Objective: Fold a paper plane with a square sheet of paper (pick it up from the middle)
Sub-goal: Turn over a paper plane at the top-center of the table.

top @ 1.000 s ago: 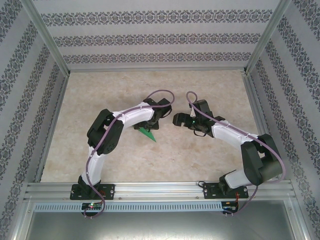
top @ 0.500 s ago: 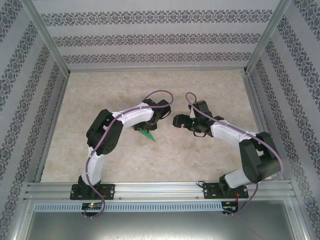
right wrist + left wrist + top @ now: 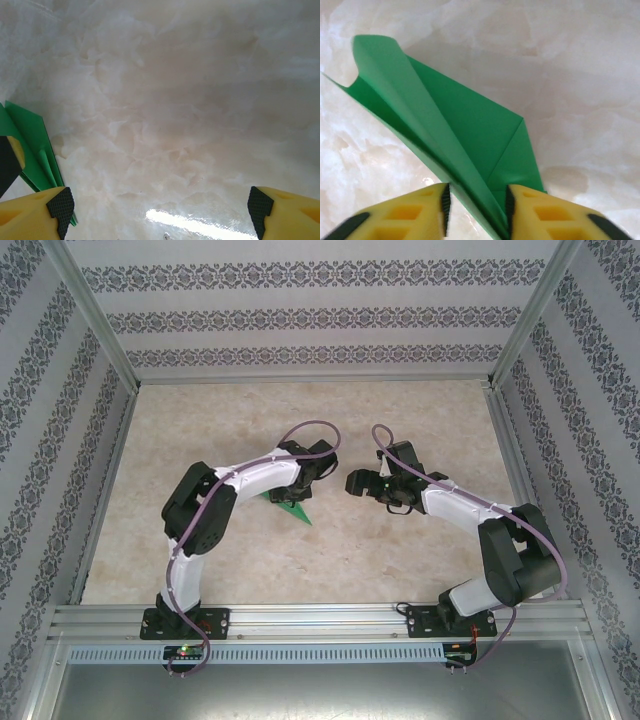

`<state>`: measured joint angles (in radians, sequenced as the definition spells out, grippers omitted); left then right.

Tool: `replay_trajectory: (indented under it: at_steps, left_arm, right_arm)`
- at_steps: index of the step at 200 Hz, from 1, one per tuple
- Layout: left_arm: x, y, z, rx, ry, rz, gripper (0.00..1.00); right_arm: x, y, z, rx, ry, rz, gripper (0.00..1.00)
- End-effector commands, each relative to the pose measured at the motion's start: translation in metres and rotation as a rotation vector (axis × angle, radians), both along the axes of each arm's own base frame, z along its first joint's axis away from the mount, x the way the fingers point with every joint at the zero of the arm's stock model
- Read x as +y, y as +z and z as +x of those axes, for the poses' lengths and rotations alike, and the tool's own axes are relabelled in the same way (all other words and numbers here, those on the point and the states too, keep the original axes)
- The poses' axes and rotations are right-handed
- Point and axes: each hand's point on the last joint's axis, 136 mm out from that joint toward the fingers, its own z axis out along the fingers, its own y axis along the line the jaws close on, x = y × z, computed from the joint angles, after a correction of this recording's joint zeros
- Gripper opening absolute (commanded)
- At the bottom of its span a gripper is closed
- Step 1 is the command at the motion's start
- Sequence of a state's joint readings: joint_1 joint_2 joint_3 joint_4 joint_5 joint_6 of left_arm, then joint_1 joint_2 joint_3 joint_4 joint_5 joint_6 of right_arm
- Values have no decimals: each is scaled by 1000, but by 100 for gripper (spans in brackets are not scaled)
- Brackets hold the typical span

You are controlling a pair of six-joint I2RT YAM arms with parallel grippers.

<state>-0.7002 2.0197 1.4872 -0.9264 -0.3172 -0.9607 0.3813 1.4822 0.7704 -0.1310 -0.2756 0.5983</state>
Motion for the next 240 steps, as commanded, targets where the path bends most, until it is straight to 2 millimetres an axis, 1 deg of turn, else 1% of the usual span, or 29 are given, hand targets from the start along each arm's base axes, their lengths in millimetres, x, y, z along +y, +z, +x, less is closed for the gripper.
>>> replay_trajectory:
  at_steps: [1, 23, 70, 84, 98, 113, 130, 156, 177, 186, 204, 217, 229, 240]
  left_arm:
    - [-3, 14, 2, -63, 38, -68, 31]
    - [0, 17, -2, -76, 50, -84, 25]
    - [-1, 16, -11, -85, 63, -143, 22]
    - [-1, 16, -12, -87, 63, -157, 18]
    - [-3, 19, -13, -96, 57, -175, 11]
    - [-7, 27, -14, -116, 39, -219, 6]
    - [-22, 39, -13, -150, -29, -307, 3]
    - [-47, 58, -14, -212, -148, -455, 3]
    - [-61, 63, -15, -270, -217, -556, 4]
    - [-66, 61, -16, -279, -247, -584, 4]
    - [-84, 54, -14, -289, -296, -666, 4]
    - [-92, 43, -14, -278, -316, -702, 4]
    - [-98, 34, -12, -272, -319, -724, 4]
    - [-104, 26, -12, -260, -327, -748, 4]
  right_arm:
    - [0, 3, 6, 12, -9, 16, 91]
    - [1, 0, 5, 21, -7, 18, 90]
    - [2, -2, 5, 30, -7, 23, 90]
    - [4, -2, 5, 31, -4, 25, 90]
    - [3, -2, 5, 30, -4, 24, 89]
    - [2, 0, 6, 26, -9, 23, 89]
    - [-1, 3, 5, 13, -17, 13, 88]
    - [-5, 17, 6, -29, -28, 5, 88]
    - [1, 33, 4, -65, -4, 44, 88]
    - [6, 39, 3, -80, 14, 64, 87]
    - [19, 49, -3, -117, 64, 98, 84]
    - [32, 57, -10, -152, 111, 115, 82]
    - [43, 58, -17, -160, 151, 119, 78]
    - [54, 58, -23, -155, 193, 117, 71]
